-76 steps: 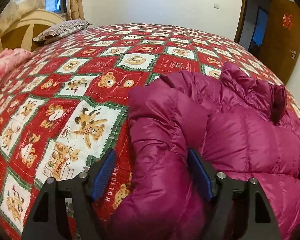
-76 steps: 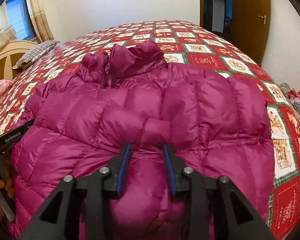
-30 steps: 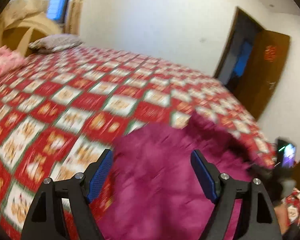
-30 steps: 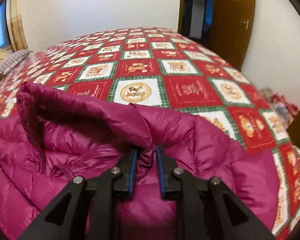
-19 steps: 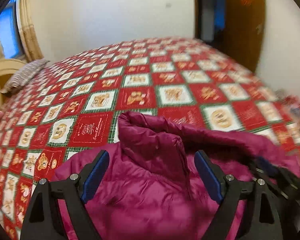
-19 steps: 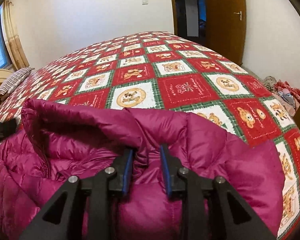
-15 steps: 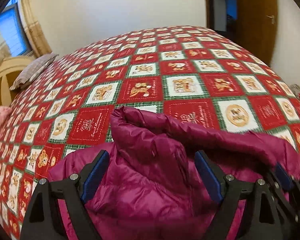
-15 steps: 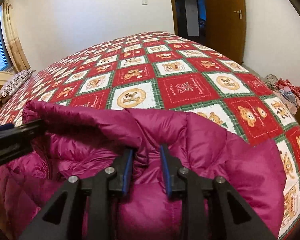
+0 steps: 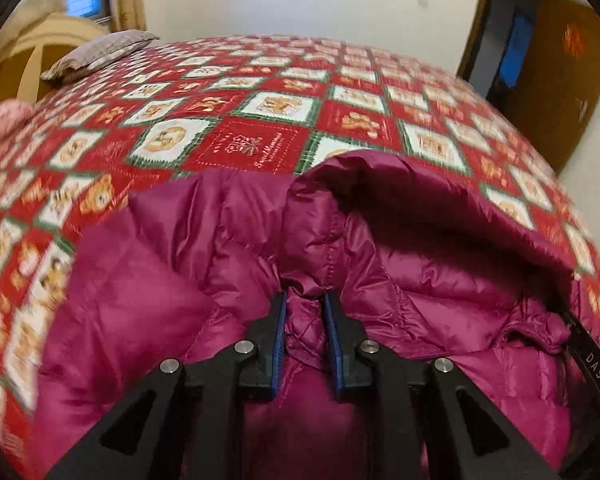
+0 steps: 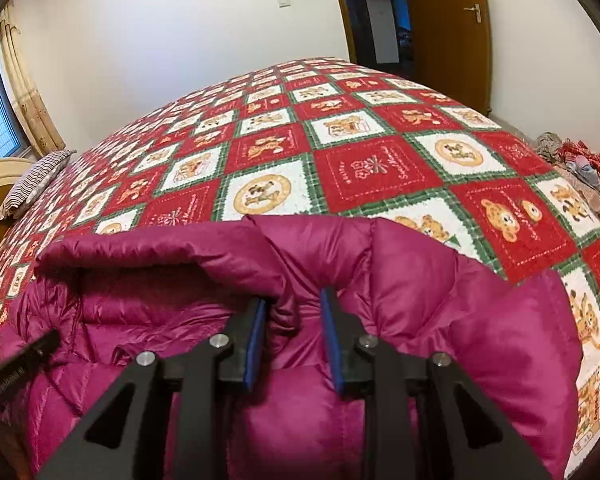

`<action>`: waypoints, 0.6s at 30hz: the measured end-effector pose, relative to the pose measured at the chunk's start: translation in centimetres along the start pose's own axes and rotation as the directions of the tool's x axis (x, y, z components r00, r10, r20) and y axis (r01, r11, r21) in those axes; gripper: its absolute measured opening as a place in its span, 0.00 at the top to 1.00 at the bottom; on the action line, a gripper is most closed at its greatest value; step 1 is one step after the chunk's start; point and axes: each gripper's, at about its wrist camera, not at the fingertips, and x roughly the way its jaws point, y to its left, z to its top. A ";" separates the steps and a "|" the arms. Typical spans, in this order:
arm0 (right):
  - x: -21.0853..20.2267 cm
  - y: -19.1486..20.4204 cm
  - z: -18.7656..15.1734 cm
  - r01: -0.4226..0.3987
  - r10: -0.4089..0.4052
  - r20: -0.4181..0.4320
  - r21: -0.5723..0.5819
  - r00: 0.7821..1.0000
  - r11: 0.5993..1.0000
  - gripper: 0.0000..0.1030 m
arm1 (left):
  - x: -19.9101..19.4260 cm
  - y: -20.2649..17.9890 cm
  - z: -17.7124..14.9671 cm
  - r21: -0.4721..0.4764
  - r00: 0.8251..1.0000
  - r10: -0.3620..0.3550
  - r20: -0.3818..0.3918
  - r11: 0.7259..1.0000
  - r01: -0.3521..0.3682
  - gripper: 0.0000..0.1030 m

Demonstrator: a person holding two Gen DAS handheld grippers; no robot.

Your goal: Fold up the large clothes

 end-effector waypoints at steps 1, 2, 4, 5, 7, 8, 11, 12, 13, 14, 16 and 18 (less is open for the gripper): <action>0.0 0.0 0.0 0.001 -0.001 -0.001 -0.002 1.000 1.000 0.72 | -0.1 0.4 -0.5 -0.023 1.000 -0.014 0.027 1.000 0.015 0.80; 0.0 0.0 0.0 0.001 -0.001 -0.002 -0.003 1.000 1.000 0.71 | 0.0 0.6 -0.9 -0.044 0.998 -0.029 0.047 0.999 0.031 0.80; 0.1 0.1 0.0 0.004 -0.004 -0.005 -0.009 1.000 1.000 0.69 | 0.2 1.2 -0.8 -0.083 0.997 -0.064 0.053 0.994 0.068 0.79; 0.1 0.1 0.0 0.002 -0.002 -0.009 -0.011 1.000 1.000 0.67 | 0.3 1.6 -0.8 -0.106 0.995 -0.085 0.054 0.990 0.091 0.79; 0.0 0.0 0.2 -0.024 0.024 -0.028 -0.006 0.999 1.000 0.63 | 0.4 2.0 -0.8 -0.132 0.992 -0.113 0.060 0.984 0.120 0.79; -0.4 -0.4 0.5 -0.036 0.037 -0.048 0.009 0.998 0.999 0.63 | 0.4 2.2 -0.8 -0.137 0.991 -0.121 0.062 0.982 0.129 0.79; -4.4 -1.8 1.3 0.039 -0.042 0.041 0.078 0.998 0.996 0.59 | 0.3 2.3 -0.7 -0.146 0.989 -0.129 0.070 0.980 0.138 0.79; -6.1 -2.0 1.9 0.083 -0.093 0.096 0.098 0.991 0.992 0.59 | 0.3 2.3 -0.8 -0.146 0.989 -0.128 0.071 0.980 0.137 0.79; -7.1 -2.0 2.4 0.104 -0.118 0.125 0.113 0.985 0.988 0.59 | 0.3 2.3 -0.9 -0.145 0.989 -0.125 0.073 0.980 0.135 0.79; -7.7 -1.8 3.2 0.098 -0.115 0.138 0.129 0.984 0.987 0.59 | 0.2 2.2 -0.9 -0.143 0.990 -0.121 0.073 0.981 0.130 0.79; -6.8 -0.5 5.1 0.031 -0.045 0.094 0.152 0.995 0.988 0.59 | 0.2 2.1 -0.9 -0.136 0.990 -0.116 0.075 0.983 0.125 0.79; -3.9 1.5 6.6 0.000 0.000 0.003 0.163 1.000 0.987 0.59 | 0.2 2.4 -0.9 -0.139 0.989 -0.128 0.075 0.981 0.137 0.79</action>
